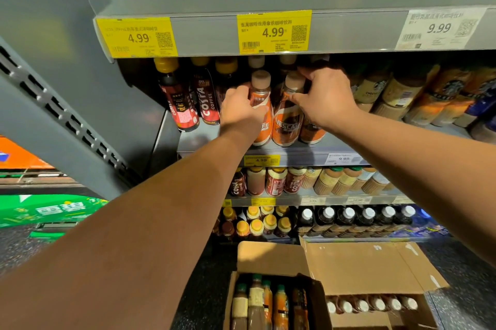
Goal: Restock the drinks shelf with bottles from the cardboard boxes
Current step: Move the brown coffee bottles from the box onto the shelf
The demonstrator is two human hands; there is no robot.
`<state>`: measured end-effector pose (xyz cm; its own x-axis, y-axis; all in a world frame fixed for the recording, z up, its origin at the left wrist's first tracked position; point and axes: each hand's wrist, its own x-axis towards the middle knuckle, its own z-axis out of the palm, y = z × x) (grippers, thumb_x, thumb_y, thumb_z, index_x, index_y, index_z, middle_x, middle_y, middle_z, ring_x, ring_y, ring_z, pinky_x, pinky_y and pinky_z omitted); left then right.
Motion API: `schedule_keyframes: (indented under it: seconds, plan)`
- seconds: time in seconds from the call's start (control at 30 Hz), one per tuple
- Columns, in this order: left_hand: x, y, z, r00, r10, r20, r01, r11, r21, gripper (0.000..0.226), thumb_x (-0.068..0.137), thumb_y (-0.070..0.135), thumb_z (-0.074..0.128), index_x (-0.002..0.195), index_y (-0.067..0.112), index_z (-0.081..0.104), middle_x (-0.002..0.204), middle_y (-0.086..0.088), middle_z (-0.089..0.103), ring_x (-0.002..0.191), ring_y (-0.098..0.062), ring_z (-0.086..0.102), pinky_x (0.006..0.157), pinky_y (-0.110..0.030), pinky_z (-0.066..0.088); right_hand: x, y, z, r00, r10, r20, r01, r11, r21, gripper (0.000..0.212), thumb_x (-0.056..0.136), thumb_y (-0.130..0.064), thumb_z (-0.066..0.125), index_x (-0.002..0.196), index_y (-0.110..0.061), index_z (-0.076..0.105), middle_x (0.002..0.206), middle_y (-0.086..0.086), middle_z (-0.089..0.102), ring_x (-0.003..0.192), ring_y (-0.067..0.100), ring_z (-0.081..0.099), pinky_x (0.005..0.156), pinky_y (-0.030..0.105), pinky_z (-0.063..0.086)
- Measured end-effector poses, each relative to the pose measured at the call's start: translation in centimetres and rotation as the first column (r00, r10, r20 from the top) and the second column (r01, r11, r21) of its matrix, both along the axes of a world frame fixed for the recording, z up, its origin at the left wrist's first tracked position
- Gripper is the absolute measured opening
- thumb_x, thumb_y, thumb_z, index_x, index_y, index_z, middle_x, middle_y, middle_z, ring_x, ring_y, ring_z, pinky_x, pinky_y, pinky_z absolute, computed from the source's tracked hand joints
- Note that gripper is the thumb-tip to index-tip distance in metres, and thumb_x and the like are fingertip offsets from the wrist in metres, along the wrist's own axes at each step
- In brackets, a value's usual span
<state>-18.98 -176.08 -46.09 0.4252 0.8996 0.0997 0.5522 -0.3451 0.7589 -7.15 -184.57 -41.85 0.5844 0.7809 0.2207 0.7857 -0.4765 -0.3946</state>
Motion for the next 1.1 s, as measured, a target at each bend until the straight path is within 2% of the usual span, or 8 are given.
schedule_keyframes:
  seconds: [0.17,0.27,0.37,0.5,0.57,0.73,1.0,1.1]
  plan:
    - [-0.7,-1.4,0.2,0.998,-0.019,0.052,0.017,0.999,0.038,0.04,0.085,0.021,0.063,0.123,0.012,0.053,0.116,-0.007,0.046,0.1,-0.025,0.055,0.086,-0.032,0.045,-0.6,-1.4,-0.5,0.998,0.013,0.061,-0.018,0.996,0.085,0.033,0.083,-0.023,0.066,0.111,-0.005,0.064,0.109,0.019,0.062,0.107,0.036,0.052,0.088,0.039,0.043]
    - [-1.2,-2.3,0.4,0.999,-0.032,0.03,0.03,0.998,0.052,0.046,0.085,0.019,0.061,0.129,0.013,0.05,0.118,-0.01,0.048,0.102,-0.03,0.055,0.09,-0.041,0.047,-0.9,-2.6,-0.8,0.996,0.066,0.056,-0.072,0.993,0.096,0.033,0.083,-0.017,0.062,0.114,-0.005,0.059,0.111,0.018,0.054,0.106,0.033,0.051,0.084,0.035,0.041]
    - [-1.8,-3.6,0.7,0.997,-0.026,-0.069,0.034,0.992,0.118,0.044,0.086,0.02,0.059,0.129,0.015,0.049,0.119,-0.01,0.049,0.107,-0.029,0.052,0.089,-0.039,0.046,-0.9,-4.0,-1.2,0.995,0.092,0.024,-0.094,0.99,0.102,0.034,0.084,-0.014,0.059,0.118,-0.006,0.058,0.116,0.015,0.053,0.106,0.031,0.052,0.079,0.029,0.036]
    - [-2.0,-6.2,0.6,0.966,-0.083,-0.246,0.119,0.983,0.139,0.03,0.087,0.025,0.057,0.116,0.017,0.054,0.112,-0.007,0.055,0.104,-0.028,0.054,0.082,-0.035,0.045,-0.8,-6.5,-1.7,0.99,0.142,0.012,-0.141,0.987,-0.07,0.011,0.084,-0.018,0.057,0.09,-0.01,0.057,0.101,0.014,0.058,0.095,0.033,0.055,0.07,0.03,0.034]
    - [-1.8,-7.8,0.5,0.948,-0.11,-0.297,0.16,0.976,0.147,0.016,0.087,0.024,0.054,0.101,0.018,0.055,0.108,-0.007,0.058,0.1,-0.028,0.054,0.078,-0.034,0.043,-0.7,-7.9,-2.3,0.988,0.152,-0.011,-0.151,0.972,-0.18,0.011,0.083,-0.021,0.058,0.086,-0.011,0.056,0.095,0.011,0.06,0.088,0.032,0.055,0.068,0.031,0.039]
    - [-0.6,-12.5,-0.2,0.869,-0.227,-0.439,0.295,0.951,0.092,0.006,0.086,0.023,0.052,0.09,0.02,0.055,0.101,-0.005,0.061,0.098,-0.028,0.054,0.072,-0.029,0.039,0.3,-12.0,-3.7,0.992,0.093,-0.081,-0.117,0.923,-0.367,0.021,0.085,-0.021,0.057,0.102,-0.012,0.066,0.102,0.011,0.063,0.092,0.028,0.058,0.068,0.03,0.043]
    - [2.5,-22.1,-2.7,0.817,-0.265,-0.512,0.305,0.952,-0.007,0.01,0.083,0.026,0.054,0.08,0.017,0.054,0.077,-0.004,0.054,0.079,-0.027,0.052,0.061,-0.025,0.034,3.0,-21.1,-7.3,0.991,0.08,-0.109,-0.124,0.855,-0.503,0.015,0.083,-0.022,0.056,0.095,-0.014,0.062,0.097,0.008,0.062,0.084,0.026,0.057,0.067,0.028,0.041]
    - [4.1,-25.8,-4.9,0.782,-0.295,-0.549,0.319,0.946,-0.053,0.013,0.084,0.026,0.055,0.087,0.015,0.058,0.091,-0.007,0.061,0.086,-0.027,0.056,0.067,-0.027,0.039,4.4,-25.0,-9.7,0.988,0.127,-0.089,-0.155,0.827,-0.54,0.024,0.086,-0.025,0.056,0.106,-0.015,0.061,0.105,0.011,0.06,0.094,0.029,0.058,0.069,0.028,0.04]
